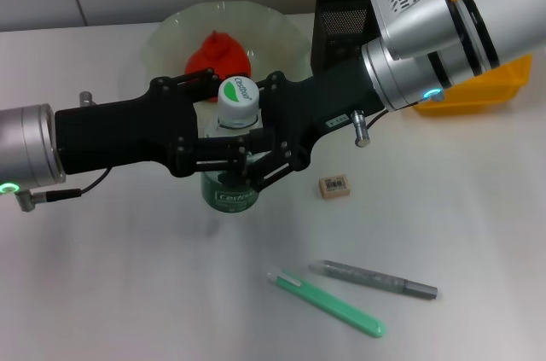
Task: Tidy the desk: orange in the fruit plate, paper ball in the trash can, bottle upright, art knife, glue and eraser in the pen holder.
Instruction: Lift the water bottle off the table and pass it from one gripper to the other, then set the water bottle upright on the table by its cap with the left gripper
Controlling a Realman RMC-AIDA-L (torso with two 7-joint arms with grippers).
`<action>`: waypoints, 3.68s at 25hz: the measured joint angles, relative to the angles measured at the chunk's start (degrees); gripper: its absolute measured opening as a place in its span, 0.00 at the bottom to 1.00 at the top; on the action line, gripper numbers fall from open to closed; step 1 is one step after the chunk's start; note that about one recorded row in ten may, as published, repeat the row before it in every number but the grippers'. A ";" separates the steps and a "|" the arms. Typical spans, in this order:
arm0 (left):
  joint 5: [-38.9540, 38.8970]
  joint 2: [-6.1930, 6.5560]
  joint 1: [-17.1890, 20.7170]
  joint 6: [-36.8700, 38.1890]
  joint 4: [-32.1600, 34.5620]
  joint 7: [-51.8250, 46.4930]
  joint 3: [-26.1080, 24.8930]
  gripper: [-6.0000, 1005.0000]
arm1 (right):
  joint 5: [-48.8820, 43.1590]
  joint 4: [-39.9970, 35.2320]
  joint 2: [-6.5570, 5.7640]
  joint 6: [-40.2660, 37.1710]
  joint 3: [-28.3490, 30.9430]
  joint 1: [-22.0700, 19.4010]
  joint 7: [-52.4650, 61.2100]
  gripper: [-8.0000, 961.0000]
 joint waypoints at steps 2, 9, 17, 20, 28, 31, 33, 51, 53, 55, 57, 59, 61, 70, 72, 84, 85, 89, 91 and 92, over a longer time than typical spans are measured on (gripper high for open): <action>-0.01 0.00 0.00 0.00 -0.10 -0.18 0.06 0.86 | 0.00 0.00 0.00 0.14 0.00 0.01 -0.01 0.83; 0.15 0.21 -0.07 -0.08 -0.30 -1.45 0.11 0.82 | 0.00 0.04 0.00 0.28 -0.01 0.10 -0.02 0.83; 0.34 0.29 0.01 -0.13 -0.18 -1.81 0.10 0.71 | 0.20 0.04 0.00 0.29 0.00 -0.08 -0.04 0.83; 0.15 0.29 0.22 -0.19 0.10 -1.78 0.11 0.63 | 0.64 0.01 0.00 0.30 0.00 -0.20 -0.05 0.83; 0.15 0.30 0.24 -0.81 0.16 -2.32 -0.28 0.55 | 2.59 -0.48 0.00 -0.06 0.00 -1.00 -0.09 0.83; 0.20 0.34 0.07 -0.96 0.21 -2.98 -0.26 0.50 | 3.74 -1.24 0.00 -0.35 0.00 -1.68 -0.08 0.83; 0.20 0.34 0.07 -0.96 0.21 -2.98 -0.26 0.49 | 4.08 -1.88 0.02 -0.59 0.01 -2.04 -0.08 0.83; 0.30 0.58 -0.37 -2.17 0.94 -4.90 -0.50 0.48 | 5.32 -5.21 0.23 -0.14 -0.43 -4.53 3.17 0.80; 0.29 0.66 -0.42 -2.25 1.07 -4.98 -0.51 0.48 | 5.32 -5.56 0.26 -0.14 -0.44 -4.76 3.45 0.80; 0.34 0.66 -0.53 -2.26 1.10 -5.03 -0.51 0.48 | 5.34 -6.11 0.27 -0.22 -0.44 -5.13 3.73 0.80; 0.48 0.65 -0.62 -2.34 1.10 -5.07 -0.51 0.48 | 5.69 -6.54 0.27 -0.43 -0.45 -5.46 4.09 0.80; 0.52 0.60 -0.64 -2.49 1.10 -5.08 -0.45 0.48 | 6.24 -6.66 0.24 -0.62 -0.54 -5.74 4.32 0.80; 0.52 0.60 -0.64 -2.52 1.10 -5.08 -0.39 0.48 | 6.78 -6.72 0.21 -0.75 -0.61 -6.01 4.85 0.80; 0.61 0.55 -0.66 -2.66 1.10 -5.17 -0.13 0.48 | 6.86 -7.07 0.17 -0.81 -0.61 -6.20 7.10 0.80; 0.64 0.55 -0.66 -2.68 1.10 -5.17 -0.15 0.48 | 6.86 -7.13 0.17 -0.80 -0.62 -6.39 7.44 0.80; 0.65 0.63 -0.91 -2.94 1.10 -5.17 -0.45 0.48 | 7.93 -9.96 0.20 -2.22 -0.75 -9.11 9.23 0.80; 0.65 0.63 -0.94 -2.95 1.10 -5.17 -0.43 0.48 | 8.65 -10.34 0.16 -2.43 -0.96 -9.52 9.37 0.80; 0.64 0.64 -1.08 -3.03 1.10 -5.22 -0.32 0.48 | 9.82 -12.58 0.06 -3.53 -1.31 -11.17 10.17 0.80; 0.64 0.65 -1.13 -3.04 1.10 -5.30 -0.29 0.48 | 9.85 -13.77 0.08 -3.84 -1.32 -12.10 10.80 0.80; 0.64 0.65 -1.13 -3.04 1.10 -5.37 -0.29 0.48 | 9.85 -14.16 0.10 -4.00 -1.32 -12.48 11.09 0.80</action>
